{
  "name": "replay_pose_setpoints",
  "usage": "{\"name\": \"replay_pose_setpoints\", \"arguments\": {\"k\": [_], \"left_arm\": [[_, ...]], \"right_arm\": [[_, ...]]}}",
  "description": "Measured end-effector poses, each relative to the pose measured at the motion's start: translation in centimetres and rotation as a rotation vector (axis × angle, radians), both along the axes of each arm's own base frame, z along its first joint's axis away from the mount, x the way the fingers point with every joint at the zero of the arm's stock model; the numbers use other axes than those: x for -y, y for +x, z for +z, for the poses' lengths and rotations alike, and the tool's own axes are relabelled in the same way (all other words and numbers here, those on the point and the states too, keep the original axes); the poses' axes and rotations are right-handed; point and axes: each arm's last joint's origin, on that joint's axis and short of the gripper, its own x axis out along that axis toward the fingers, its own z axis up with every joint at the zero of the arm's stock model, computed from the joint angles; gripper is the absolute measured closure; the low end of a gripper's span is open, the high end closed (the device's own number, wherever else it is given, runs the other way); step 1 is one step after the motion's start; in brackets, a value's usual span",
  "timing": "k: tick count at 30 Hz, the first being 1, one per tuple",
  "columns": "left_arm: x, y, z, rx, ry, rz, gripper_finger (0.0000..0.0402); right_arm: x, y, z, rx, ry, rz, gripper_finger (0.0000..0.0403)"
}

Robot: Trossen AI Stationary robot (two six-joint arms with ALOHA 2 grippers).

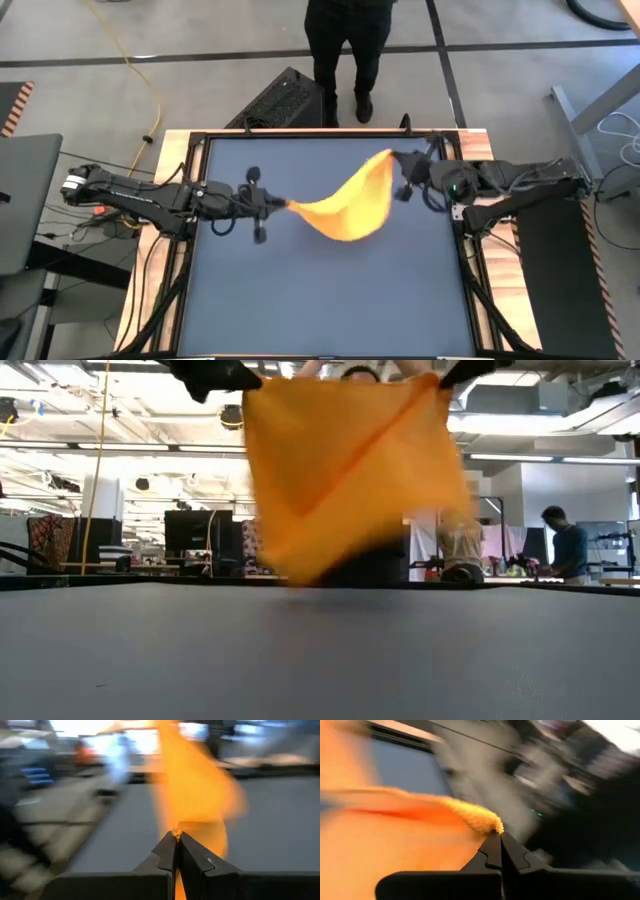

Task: Roll towel into tight, uniform cylinder
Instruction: Roll the orange microfiber towel

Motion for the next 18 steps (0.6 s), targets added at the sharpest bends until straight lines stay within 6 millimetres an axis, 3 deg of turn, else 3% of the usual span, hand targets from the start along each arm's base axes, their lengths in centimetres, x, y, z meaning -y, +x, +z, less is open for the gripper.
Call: {"name": "replay_pose_setpoints", "arguments": {"k": [2,5,6,8,10,12,13,16,18], "left_arm": [[0.1,0.0,-0.1,-0.009,-0.007,-0.021,0.0401],[-0.3,-0.4,0.2,0.008,0.015,0.105,0.0401],[-0.3,-0.4,0.2,0.010,0.029,0.128,0.0401],[-0.4,-0.4,0.2,0.000,0.049,0.123,0.0401],[-0.4,-0.3,0.2,0.002,0.047,0.110,0.0401],[-0.5,-0.3,0.2,0.004,0.039,0.116,0.0401],[-0.6,-0.3,0.2,0.001,0.039,0.117,0.0401],[-0.5,-0.3,0.1,-0.004,0.039,0.114,0.0401],[-0.5,-0.3,0.1,-0.009,0.039,0.111,0.0401]], "right_arm": [[-0.4,0.1,0.0,-0.016,0.086,0.219,0.0394],[-1.9,0.5,-0.3,-0.048,0.291,0.701,0.0394],[-2.2,0.6,-0.4,-0.060,0.318,0.774,0.0394],[-2.3,0.3,-0.5,-0.069,0.283,0.685,0.0394],[-1.3,-0.2,-0.2,-0.011,0.161,0.317,0.0394],[-0.6,-0.6,-0.3,-0.019,0.086,0.123,0.0394],[-0.6,-0.5,-0.4,-0.038,0.104,0.172,0.0394],[-1.8,-0.3,-0.7,-0.091,0.297,0.589,0.0394],[-2.4,0.0,-1.1,-0.131,0.375,0.770,0.0394]]}}
